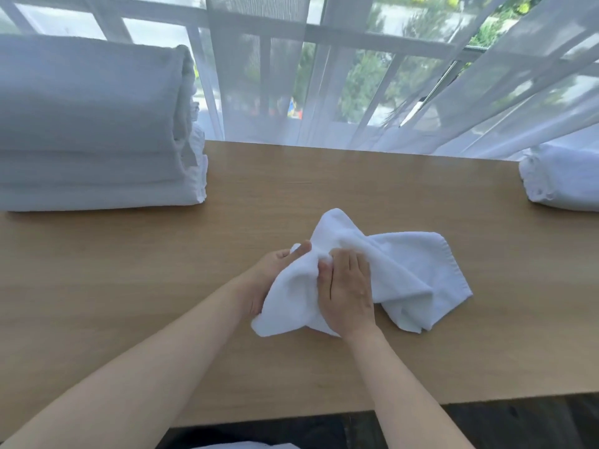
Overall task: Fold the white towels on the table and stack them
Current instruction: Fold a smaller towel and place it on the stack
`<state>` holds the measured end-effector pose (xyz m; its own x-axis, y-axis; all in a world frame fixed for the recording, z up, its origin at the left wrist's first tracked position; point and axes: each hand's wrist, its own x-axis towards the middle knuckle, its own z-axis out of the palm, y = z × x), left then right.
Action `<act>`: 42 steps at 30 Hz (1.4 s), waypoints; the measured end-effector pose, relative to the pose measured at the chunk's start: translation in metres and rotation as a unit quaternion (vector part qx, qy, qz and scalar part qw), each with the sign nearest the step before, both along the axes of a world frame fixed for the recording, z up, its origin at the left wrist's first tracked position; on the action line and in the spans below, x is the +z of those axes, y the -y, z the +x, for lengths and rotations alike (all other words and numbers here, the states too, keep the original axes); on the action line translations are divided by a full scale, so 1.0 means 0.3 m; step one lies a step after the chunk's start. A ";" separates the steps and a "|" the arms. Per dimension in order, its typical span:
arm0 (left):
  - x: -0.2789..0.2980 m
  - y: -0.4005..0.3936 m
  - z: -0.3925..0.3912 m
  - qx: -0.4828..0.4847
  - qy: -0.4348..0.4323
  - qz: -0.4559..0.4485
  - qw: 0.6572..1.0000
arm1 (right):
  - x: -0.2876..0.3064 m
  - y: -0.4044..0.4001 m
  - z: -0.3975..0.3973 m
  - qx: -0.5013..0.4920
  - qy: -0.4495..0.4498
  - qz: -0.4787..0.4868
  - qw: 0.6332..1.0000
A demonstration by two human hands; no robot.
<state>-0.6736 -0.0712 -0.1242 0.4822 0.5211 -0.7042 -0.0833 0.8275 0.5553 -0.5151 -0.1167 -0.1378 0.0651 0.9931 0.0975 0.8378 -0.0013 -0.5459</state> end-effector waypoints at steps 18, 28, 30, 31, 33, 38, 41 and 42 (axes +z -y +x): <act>-0.041 -0.029 -0.064 0.017 -0.165 0.018 0.986 | 0.066 0.060 0.033 -0.088 -0.075 0.118 0.986; 0.023 0.009 0.061 -0.048 -0.017 -0.038 0.998 | 0.065 0.098 0.048 -0.057 -0.003 0.136 0.989; 0.033 0.002 0.040 -0.074 -0.049 -0.025 0.996 | 0.064 0.098 0.064 -0.044 0.027 0.143 0.988; 0.043 0.001 0.025 -0.084 -0.067 -0.012 0.994 | 0.064 0.098 0.072 -0.035 0.038 0.151 0.987; 0.054 -0.003 -0.001 -0.078 -0.107 0.057 0.989 | 0.065 0.097 0.088 -0.014 0.060 0.163 0.985; 0.085 -0.061 -0.059 0.074 -0.307 0.341 0.885 | 0.041 0.112 0.109 0.000 0.149 0.159 0.976; 0.074 -0.071 -0.129 0.119 -0.373 0.453 0.801 | 0.022 0.137 0.083 -0.015 0.137 0.106 0.985; 0.066 -0.065 -0.151 0.121 -0.379 0.467 0.790 | 0.021 0.140 0.066 -0.019 0.123 0.087 0.988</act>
